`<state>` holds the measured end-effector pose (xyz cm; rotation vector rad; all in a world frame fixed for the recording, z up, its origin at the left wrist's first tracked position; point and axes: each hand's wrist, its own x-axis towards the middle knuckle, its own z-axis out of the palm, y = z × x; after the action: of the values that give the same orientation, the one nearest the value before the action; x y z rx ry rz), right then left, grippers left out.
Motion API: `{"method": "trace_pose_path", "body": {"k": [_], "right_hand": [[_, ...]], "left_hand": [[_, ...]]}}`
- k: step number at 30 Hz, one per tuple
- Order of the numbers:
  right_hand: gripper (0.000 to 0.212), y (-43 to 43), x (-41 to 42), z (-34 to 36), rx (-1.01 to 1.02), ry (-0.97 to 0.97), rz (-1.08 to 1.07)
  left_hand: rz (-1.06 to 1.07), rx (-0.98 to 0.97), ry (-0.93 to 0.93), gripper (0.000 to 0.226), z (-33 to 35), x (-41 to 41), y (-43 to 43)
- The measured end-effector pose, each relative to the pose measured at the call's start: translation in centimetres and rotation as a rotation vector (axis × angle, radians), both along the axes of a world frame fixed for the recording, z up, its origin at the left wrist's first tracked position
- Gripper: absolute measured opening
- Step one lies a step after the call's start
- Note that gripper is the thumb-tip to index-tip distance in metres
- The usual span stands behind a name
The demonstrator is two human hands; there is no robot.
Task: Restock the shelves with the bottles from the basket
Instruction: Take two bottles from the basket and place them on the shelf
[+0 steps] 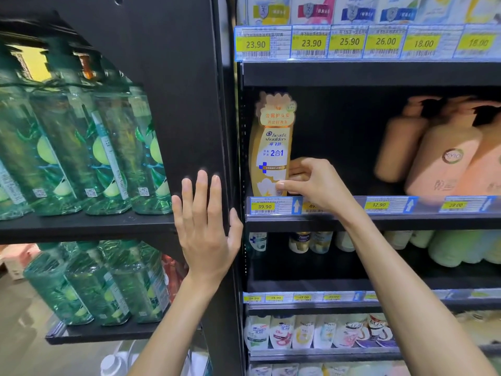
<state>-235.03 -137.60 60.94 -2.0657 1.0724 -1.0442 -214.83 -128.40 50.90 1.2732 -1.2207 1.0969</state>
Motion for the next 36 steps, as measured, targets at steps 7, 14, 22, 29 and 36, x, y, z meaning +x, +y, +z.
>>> {"method": "trace_pose_path", "body": {"k": [7,14,22,29,36], "right_hand": [[0.043,0.0,0.2,-0.2,-0.004,-0.004,-0.025],[0.041,0.3,0.2,-0.1,-0.008,0.006,-0.025],[0.044,0.8,0.2,0.3,0.000,0.032,-0.025],[0.043,2.2,-0.4,0.3,-0.085,0.060,-0.066],[0.048,4.9,-4.6,0.7,-0.242,0.430,-0.106]], "left_hand": [[-0.009,-0.010,0.003,0.075,-0.2,0.0,0.0],[0.000,0.018,0.002,0.071,-0.1,-0.1,0.2],[0.042,0.102,0.023,0.068,0.4,-0.3,1.0],[0.099,0.226,0.074,0.062,2.4,-1.9,4.4],[0.132,0.442,0.233,0.057,5.8,-5.6,8.4]]}}
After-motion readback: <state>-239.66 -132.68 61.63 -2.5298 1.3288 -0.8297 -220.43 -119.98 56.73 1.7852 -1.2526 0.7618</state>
